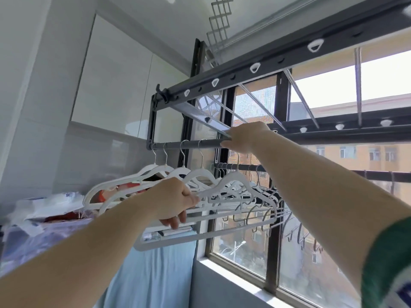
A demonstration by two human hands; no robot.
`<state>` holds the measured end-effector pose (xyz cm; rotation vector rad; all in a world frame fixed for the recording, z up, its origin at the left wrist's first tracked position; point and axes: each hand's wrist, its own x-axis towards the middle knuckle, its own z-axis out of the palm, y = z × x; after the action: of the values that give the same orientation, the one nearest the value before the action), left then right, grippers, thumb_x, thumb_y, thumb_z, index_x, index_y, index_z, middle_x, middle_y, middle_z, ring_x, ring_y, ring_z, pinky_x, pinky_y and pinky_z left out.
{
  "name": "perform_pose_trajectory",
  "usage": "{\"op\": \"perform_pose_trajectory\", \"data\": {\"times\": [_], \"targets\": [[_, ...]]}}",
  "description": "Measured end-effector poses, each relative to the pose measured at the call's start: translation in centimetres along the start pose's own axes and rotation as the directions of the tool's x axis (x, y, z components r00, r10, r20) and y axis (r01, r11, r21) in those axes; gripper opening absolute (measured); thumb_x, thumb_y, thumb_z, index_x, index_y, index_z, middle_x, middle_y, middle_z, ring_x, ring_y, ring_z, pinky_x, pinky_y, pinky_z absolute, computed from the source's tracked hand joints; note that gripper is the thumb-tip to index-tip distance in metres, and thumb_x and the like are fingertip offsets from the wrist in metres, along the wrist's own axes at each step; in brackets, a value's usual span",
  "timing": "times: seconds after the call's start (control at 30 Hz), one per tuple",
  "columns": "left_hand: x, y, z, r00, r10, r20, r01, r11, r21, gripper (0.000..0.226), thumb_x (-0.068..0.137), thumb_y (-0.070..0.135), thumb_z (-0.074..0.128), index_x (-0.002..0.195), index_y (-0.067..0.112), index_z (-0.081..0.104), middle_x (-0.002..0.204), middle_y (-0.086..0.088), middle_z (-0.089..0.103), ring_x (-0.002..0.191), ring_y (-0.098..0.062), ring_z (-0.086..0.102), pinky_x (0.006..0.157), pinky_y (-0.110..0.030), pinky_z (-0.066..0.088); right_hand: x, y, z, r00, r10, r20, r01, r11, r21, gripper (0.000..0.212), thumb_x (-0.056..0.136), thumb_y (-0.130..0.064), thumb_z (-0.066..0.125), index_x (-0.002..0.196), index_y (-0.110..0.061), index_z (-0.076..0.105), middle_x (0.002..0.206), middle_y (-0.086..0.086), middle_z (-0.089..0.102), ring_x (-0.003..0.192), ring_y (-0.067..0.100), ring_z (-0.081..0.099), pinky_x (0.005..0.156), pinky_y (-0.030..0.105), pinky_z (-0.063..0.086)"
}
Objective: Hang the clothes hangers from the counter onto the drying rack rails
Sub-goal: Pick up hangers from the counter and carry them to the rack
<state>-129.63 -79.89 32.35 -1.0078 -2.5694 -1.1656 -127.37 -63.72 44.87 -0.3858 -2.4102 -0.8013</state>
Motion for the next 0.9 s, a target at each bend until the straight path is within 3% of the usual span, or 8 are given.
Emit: {"op": "perform_pose_trajectory", "data": {"times": [0.13,0.23,0.3,0.43,0.5,0.57,0.67,0.9], "targets": [[-1.4,0.4,0.3,0.999,0.028,-0.038,-0.027,0.999,0.038,0.017,0.092,0.029,0.05,0.087,0.016,0.06,0.068,0.003,0.059,0.045,-0.006,0.056,0.043,-0.016,0.042,-3.5,0.5,-0.8,0.994,-0.001,-0.107,0.011,0.995,0.097,0.046,0.096,-0.045,0.033,0.13,-0.014,0.042,0.109,0.006,0.055,0.107,0.025,0.053,0.082,0.034,0.04],[-2.9,0.6,0.6,0.981,0.095,-0.167,-0.048,0.963,0.265,0.037,0.091,0.037,0.05,0.121,0.015,0.053,0.11,-0.001,0.059,0.095,-0.016,0.059,0.08,-0.026,0.044,-6.8,1.1,-1.7,0.981,0.01,-0.192,0.008,0.996,0.092,0.045,0.097,-0.041,0.035,0.131,-0.013,0.041,0.126,0.009,0.051,0.118,0.026,0.046,0.097,0.037,0.036],[-4.3,0.9,1.0,0.915,0.213,-0.343,-0.108,0.948,0.299,0.038,0.09,0.033,0.052,0.123,0.014,0.05,0.128,-0.004,0.048,0.118,-0.02,0.046,0.096,-0.03,0.035,-9.4,1.5,-2.2,0.968,0.019,-0.252,0.007,0.995,0.102,0.043,0.097,-0.038,0.035,0.13,-0.014,0.044,0.127,0.007,0.052,0.121,0.024,0.045,0.102,0.038,0.032],[-8.0,2.5,3.3,0.736,0.454,-0.503,-0.379,0.891,0.25,0.027,0.086,0.026,0.052,0.104,0.008,0.062,0.116,-0.009,0.058,0.114,-0.027,0.051,0.098,-0.037,0.036,-15.6,2.4,-2.3,0.955,0.036,-0.293,-0.014,0.997,0.077,0.037,0.097,-0.031,0.035,0.125,-0.012,0.049,0.126,0.005,0.055,0.119,0.022,0.047,0.105,0.036,0.03],[-9.8,3.5,5.5,0.736,0.5,-0.456,-0.461,0.864,0.204,0.035,0.08,0.035,0.044,0.095,0.011,0.065,0.105,-0.005,0.064,0.105,-0.027,0.057,0.091,-0.035,0.039,-18.9,3.0,-2.1,0.974,0.033,-0.224,-0.025,0.999,0.039,0.033,0.097,-0.026,0.034,0.12,-0.011,0.053,0.12,0.005,0.059,0.113,0.021,0.051,0.102,0.036,0.032],[-11.9,4.9,7.9,0.835,0.452,-0.315,-0.438,0.891,0.117,0.035,0.08,0.038,0.042,0.097,0.018,0.065,0.1,0.006,0.063,0.108,-0.02,0.055,0.088,-0.027,0.035,-22.3,4.2,-1.8,0.994,0.026,-0.109,-0.029,0.999,-0.02,0.032,0.097,-0.024,0.034,0.117,-0.011,0.056,0.117,0.004,0.062,0.11,0.02,0.054,0.1,0.036,0.033],[-14.1,6.7,11.3,0.887,0.427,-0.176,-0.43,0.903,0.026,0.017,0.091,0.03,0.049,0.097,0.026,0.063,0.086,0.02,0.053,0.101,-0.013,0.055,0.078,-0.02,0.035,-27.4,7.1,-1.8,0.987,0.143,0.071,-0.144,0.99,0.008,0.032,0.097,-0.024,0.034,0.115,-0.013,0.058,0.115,0.005,0.064,0.108,0.021,0.057,0.098,0.034,0.037],[-18.9,14.9,21.5,0.923,0.382,0.035,-0.37,0.911,-0.182,0.016,0.089,0.021,0.053,0.077,0.029,0.058,0.087,0.004,0.067,0.084,-0.019,0.063,0.068,-0.022,0.039,-43.0,17.7,-1.9,0.838,0.401,0.37,-0.388,0.915,-0.111,0.033,0.097,-0.026,0.032,0.118,-0.015,0.056,0.117,0.008,0.06,0.108,0.025,0.056,0.087,0.033,0.043]]}}
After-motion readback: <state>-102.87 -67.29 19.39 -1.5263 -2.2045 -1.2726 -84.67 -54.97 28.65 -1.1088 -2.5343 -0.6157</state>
